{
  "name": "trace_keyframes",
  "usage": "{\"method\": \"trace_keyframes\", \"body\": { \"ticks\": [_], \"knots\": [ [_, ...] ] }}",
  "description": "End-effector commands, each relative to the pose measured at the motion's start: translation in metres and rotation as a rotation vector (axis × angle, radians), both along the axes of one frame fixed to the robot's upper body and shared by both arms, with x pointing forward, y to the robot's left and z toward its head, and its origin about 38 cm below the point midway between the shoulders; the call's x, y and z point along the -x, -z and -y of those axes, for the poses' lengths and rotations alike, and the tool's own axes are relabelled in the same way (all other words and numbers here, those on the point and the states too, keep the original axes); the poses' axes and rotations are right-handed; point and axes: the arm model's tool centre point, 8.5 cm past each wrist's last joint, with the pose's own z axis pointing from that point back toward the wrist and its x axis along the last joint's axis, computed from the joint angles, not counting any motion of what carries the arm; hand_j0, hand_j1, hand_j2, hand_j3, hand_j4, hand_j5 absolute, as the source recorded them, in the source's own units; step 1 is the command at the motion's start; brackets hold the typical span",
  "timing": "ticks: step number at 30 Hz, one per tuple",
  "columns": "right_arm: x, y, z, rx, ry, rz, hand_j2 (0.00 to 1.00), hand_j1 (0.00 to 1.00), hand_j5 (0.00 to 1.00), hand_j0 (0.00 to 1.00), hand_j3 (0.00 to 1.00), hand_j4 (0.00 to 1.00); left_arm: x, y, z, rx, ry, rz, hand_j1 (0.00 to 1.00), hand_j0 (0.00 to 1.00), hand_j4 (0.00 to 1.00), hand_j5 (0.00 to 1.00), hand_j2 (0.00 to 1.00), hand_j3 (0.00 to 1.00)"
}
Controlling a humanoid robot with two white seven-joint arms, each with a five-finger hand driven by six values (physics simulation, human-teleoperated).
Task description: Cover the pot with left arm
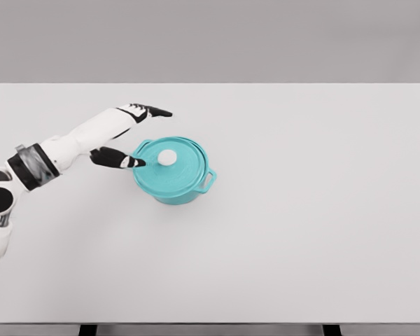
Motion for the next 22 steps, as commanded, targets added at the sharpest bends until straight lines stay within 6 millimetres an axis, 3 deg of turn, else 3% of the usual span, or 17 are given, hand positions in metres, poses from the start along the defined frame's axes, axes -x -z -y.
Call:
{"method": "trace_keyframes", "body": {
  "ticks": [1,8,15,22],
  "knots": [
    [0.000,0.000,0.000,0.000,0.000,0.000,1.00,1.00,1.00,1.00,1.00,1.00,0.001,-0.019,-0.016,0.004,-0.033,0.051,1.00,1.00,1.00,1.00,1.00,1.00],
    [0.000,0.000,0.000,-0.001,0.000,-0.001,1.00,1.00,1.00,1.00,1.00,1.00,0.009,-0.034,-0.061,0.008,-0.134,0.112,1.00,1.00,1.00,1.00,1.00,1.00],
    [0.000,0.000,0.000,-0.001,0.000,-0.001,1.00,1.00,1.00,1.00,1.00,1.00,0.014,-0.030,-0.096,-0.023,-0.210,0.090,1.00,1.00,1.00,1.00,1.00,1.00],
    [0.000,0.000,0.000,0.000,0.000,0.000,1.00,1.00,1.00,1.00,1.00,1.00,0.014,-0.025,-0.108,-0.042,-0.235,0.065,1.00,1.00,1.00,1.00,1.00,1.00]
  ]
}}
